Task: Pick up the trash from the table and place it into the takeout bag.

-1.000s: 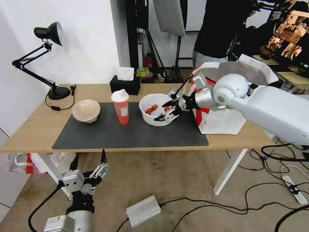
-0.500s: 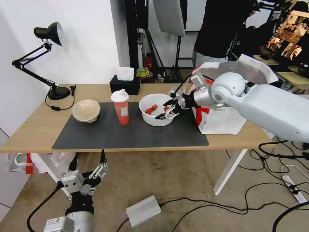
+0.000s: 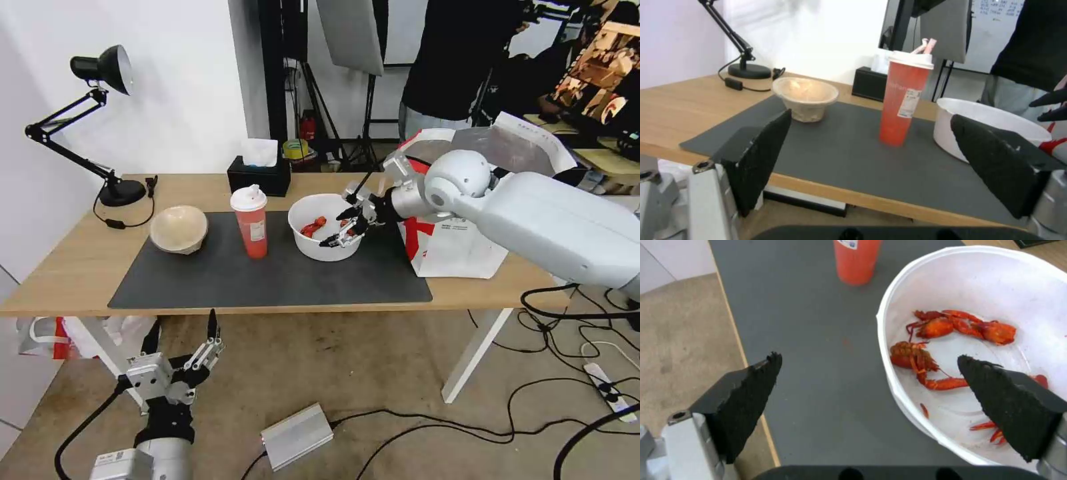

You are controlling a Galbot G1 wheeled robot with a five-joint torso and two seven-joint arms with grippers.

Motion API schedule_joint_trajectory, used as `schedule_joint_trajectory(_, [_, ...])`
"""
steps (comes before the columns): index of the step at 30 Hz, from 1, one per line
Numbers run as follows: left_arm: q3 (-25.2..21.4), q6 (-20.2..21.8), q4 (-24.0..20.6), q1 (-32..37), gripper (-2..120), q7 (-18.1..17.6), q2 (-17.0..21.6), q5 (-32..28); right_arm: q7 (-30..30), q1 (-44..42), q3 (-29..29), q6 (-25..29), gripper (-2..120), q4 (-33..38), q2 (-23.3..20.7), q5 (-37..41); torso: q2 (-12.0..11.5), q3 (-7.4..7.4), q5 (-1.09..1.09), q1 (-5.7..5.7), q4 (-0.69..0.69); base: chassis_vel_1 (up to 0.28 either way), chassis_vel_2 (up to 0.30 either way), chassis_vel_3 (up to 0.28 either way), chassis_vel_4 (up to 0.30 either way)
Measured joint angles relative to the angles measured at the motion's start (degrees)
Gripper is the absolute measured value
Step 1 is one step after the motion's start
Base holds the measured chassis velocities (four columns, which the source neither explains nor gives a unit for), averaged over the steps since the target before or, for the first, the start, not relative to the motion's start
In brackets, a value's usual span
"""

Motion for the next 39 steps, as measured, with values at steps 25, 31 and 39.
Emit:
schedule_joint_trajectory(25, [0.6, -0.5, 1.0, -1.9, 95, -0.3, 0.0, -0.1, -5.7, -1.3, -1.8, 3.7, 100, -3.5, 0.1, -6.5, 0.0, -0.01, 0.00, 0.00, -0.01, 0.000, 0.000, 0.000, 0.000])
schedule_joint_trajectory(31, [0.6, -0.8, 1.8, -2.8, 95, -0.3, 0.0, -0.1, -6.2, -1.4, -2.5, 4.3, 100, -5.2, 1.0, -8.0, 0.0, 0.00, 0.00, 0.00, 0.00, 0.000, 0.000, 0.000, 0.000])
schedule_joint_trajectory(39, [1.2, -1.5, 2.7, -2.7, 95, -0.3, 0.0, 0.1, -7.2, -2.4, -2.1, 5.4, 100, -6.1, 1.4, -10.2, 0.0, -0.01, 0.00, 0.00, 0.00, 0.000, 0.000, 0.000, 0.000])
